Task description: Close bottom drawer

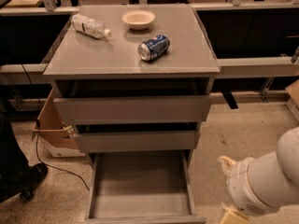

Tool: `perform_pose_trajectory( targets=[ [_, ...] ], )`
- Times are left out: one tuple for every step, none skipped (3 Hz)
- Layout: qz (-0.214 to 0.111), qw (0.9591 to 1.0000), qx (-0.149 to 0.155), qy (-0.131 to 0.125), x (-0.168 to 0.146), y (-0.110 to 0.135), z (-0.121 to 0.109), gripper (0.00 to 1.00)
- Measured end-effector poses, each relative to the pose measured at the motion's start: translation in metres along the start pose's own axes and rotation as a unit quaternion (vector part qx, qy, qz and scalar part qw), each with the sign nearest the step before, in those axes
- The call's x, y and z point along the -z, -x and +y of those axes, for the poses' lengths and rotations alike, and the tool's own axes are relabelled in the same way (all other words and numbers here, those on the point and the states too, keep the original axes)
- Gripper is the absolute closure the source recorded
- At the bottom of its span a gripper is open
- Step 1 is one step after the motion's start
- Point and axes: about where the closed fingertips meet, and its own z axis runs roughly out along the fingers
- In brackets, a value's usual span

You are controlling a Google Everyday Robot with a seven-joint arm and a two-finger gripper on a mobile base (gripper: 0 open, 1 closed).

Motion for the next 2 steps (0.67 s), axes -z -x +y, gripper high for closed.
perform_pose_trajectory(
  targets=[
    [-0.019, 0.9995, -0.014, 0.02, -0.0413, 0.0036, 0.0229, 0.0],
    [-0.019, 0.9995, -0.014, 0.02, -0.0406, 0.0036, 0.0226, 0.0]
  ],
)
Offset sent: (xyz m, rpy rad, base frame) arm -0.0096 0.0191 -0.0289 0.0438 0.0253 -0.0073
